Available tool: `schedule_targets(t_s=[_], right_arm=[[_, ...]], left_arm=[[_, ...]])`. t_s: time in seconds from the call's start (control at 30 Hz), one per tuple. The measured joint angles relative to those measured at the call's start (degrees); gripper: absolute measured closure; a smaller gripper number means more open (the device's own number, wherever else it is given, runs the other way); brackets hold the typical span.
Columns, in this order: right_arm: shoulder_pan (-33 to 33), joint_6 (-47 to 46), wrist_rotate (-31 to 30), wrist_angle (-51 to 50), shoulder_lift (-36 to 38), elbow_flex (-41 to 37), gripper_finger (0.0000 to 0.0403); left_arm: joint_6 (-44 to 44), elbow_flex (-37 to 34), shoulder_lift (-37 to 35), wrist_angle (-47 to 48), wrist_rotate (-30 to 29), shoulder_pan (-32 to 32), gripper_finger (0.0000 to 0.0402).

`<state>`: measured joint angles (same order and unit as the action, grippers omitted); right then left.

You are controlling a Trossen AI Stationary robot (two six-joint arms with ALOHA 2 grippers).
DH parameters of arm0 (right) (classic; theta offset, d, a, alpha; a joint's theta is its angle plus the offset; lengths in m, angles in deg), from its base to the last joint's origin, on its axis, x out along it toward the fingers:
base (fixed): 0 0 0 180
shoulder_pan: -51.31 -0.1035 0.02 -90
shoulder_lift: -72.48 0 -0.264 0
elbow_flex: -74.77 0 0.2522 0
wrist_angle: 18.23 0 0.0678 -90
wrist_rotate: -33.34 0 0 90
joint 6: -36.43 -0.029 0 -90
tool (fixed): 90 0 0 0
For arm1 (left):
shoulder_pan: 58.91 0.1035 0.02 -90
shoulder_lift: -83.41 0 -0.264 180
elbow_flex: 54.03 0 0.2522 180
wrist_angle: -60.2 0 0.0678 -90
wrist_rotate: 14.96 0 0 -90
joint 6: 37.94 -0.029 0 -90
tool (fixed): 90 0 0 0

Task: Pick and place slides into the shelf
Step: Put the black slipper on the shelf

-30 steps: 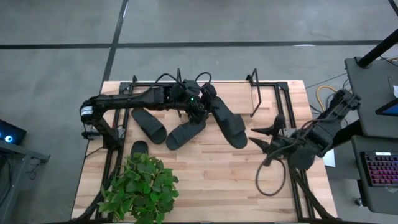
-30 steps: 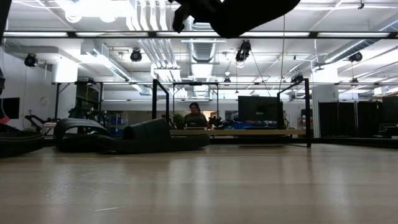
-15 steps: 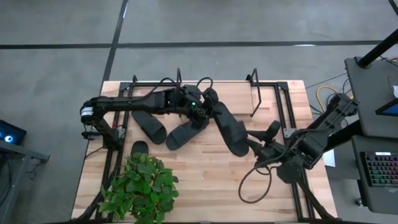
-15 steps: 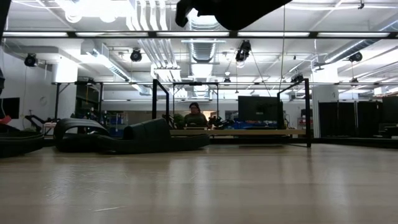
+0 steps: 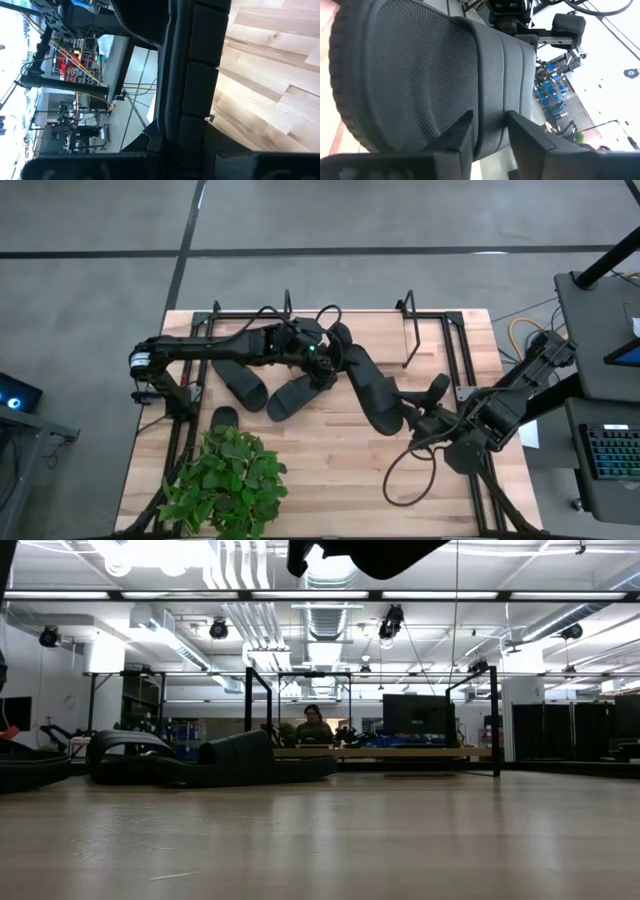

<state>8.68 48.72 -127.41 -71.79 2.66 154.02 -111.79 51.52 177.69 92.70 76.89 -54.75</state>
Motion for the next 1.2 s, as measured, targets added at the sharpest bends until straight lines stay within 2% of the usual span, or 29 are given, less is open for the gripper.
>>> schedule_targets(t_s=[0.13, 0.27, 0.43, 0.53, 0.73, 0.97, 1.2], right_arm=[[0.0, 0.2, -0.2, 0.0, 0.0, 0.0, 0.0374], [0.0, 0.2, -2.5, 0.0, 0.0, 0.0, 0.0390], [0.0, -0.1, -6.6, -0.1, 0.0, -0.1, 0.0393], [0.2, -0.1, -7.4, -0.1, 0.0, -0.1, 0.0393], [0.4, -1.3, -8.8, -0.3, 0.0, -0.1, 0.0393], [2.5, -2.1, -10.1, -0.5, 0.0, -0.2, 0.0394], [9.4, -5.8, -10.3, -0.4, 0.0, -3.3, 0.0394]], left_arm=[[0.1, 0.0, 0.0, 0.0, 0.1, 0.0, 0.0366], [4.1, 0.0, 0.0, 0.0, 0.3, 0.0, 0.0356], [12.4, 0.0, -0.2, 0.1, 0.6, 0.7, 0.0281], [16.5, 0.1, -0.9, 0.9, -1.8, 1.5, 0.0239], [21.4, 0.1, -4.3, 6.3, -6.2, 2.9, 0.0185], [35.3, 0.1, -12.0, 10.5, -6.8, 3.7, 0.0174], [48.7, -0.1, -19.0, 10.4, -6.7, 3.7, 0.0174]])
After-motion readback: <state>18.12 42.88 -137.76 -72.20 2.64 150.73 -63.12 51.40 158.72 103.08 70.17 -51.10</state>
